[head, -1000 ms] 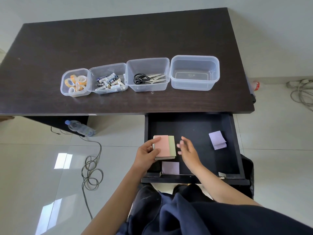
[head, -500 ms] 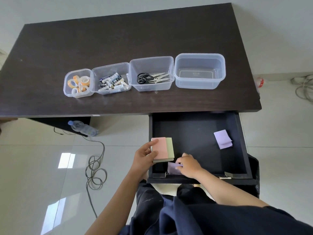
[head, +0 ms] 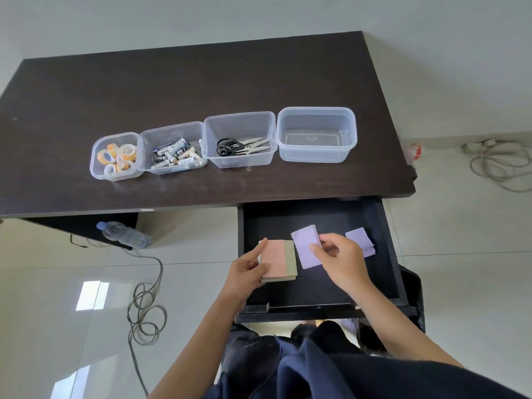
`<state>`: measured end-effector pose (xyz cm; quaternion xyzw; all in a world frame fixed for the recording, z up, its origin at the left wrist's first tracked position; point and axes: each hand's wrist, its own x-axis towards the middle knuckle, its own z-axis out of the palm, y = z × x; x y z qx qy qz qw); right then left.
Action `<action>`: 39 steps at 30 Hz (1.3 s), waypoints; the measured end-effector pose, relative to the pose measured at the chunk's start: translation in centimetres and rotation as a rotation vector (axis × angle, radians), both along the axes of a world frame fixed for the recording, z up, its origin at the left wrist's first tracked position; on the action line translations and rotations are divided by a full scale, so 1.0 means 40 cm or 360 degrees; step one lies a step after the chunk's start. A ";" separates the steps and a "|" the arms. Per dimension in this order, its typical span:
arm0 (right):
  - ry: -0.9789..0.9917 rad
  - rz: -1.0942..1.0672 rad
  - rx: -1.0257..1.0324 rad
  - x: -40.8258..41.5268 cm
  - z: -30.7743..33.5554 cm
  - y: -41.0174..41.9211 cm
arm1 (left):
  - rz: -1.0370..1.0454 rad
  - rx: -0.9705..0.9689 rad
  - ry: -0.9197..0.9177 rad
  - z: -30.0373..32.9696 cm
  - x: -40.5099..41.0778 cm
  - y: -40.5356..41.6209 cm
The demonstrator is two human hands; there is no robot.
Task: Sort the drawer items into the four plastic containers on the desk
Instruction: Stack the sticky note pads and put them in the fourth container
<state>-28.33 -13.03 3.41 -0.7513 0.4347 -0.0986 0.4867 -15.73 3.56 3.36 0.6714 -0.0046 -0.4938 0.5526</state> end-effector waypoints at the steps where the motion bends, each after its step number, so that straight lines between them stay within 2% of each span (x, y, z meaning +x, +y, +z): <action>1: -0.0083 -0.0055 0.0048 0.009 0.022 0.002 | -0.0018 -0.0018 -0.0004 0.002 -0.003 -0.007; 4: -0.0319 -0.0213 0.0400 0.038 0.064 0.018 | -0.0077 -0.0058 -0.0032 0.006 -0.012 -0.023; 6: -0.0367 -0.0232 0.0597 0.049 0.074 0.034 | -0.0106 -0.0101 -0.0020 0.008 -0.020 -0.031; 12: -0.0191 -0.0188 0.0681 0.015 0.035 0.053 | -0.0125 -0.0173 0.0025 0.017 -0.042 -0.037; 20: 0.0000 0.0105 0.0435 -0.003 0.023 0.029 | -0.0246 -0.0202 0.0067 0.026 -0.041 -0.043; 24: -0.0073 0.0192 0.0187 -0.009 0.046 -0.046 | -0.0292 -0.0259 0.0007 0.062 -0.035 -0.111; 27: -0.0060 0.0288 0.0126 -0.010 0.041 -0.052 | -0.0293 -0.0252 0.0022 0.062 -0.030 -0.117; 32: -0.0039 0.0243 -0.0022 -0.032 0.023 -0.046 | -0.0289 -0.0257 0.0053 0.053 -0.039 -0.114; 39: -0.0037 0.0193 0.0240 -0.040 -0.007 -0.021 | -0.0305 -0.0216 0.0015 0.049 -0.041 -0.119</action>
